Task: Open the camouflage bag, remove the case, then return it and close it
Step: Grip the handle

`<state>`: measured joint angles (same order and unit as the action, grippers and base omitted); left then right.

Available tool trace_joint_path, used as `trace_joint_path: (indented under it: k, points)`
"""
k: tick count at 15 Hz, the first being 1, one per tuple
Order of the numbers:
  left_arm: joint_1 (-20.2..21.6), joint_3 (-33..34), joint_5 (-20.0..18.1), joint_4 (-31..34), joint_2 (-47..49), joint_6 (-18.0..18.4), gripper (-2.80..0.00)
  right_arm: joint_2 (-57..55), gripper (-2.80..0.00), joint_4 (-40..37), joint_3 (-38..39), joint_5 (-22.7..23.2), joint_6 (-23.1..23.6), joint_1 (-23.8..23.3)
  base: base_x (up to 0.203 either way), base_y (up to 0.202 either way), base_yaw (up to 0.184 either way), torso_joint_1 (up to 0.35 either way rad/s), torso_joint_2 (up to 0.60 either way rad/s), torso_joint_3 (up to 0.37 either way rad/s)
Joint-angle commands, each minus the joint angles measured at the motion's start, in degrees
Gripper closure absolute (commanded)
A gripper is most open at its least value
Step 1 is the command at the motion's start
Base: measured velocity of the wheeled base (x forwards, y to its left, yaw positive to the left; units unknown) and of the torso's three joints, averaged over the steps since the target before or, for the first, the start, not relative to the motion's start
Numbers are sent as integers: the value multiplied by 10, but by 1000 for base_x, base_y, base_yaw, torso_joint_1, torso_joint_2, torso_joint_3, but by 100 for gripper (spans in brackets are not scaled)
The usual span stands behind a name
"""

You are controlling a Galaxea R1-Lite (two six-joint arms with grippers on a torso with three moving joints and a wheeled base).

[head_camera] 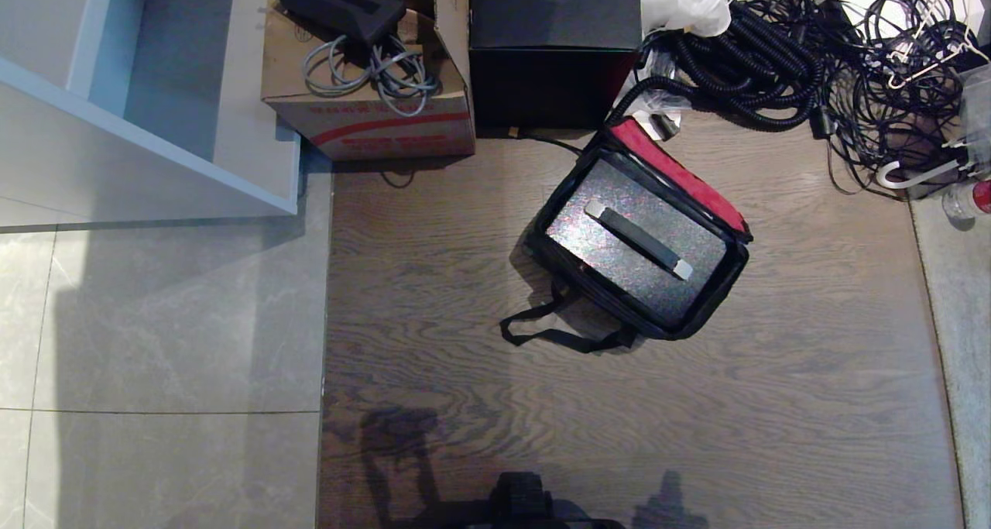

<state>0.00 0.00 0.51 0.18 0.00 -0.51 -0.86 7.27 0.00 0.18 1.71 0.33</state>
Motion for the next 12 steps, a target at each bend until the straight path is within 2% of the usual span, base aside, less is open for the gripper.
trace_joint_path:
  k: [1, 12]
  points:
    - [0, 0, 0, 0, 0, 0, 0, 7, 0, 1, 23, 0, -1, 0, 0, 0, 0, 0, 0, 0]
    - [0, 0, 0, 0, 0, 0, 0, 7, 0, 1, 23, 0, 1, 0, 0, 0, 0, 0, 0, 0]
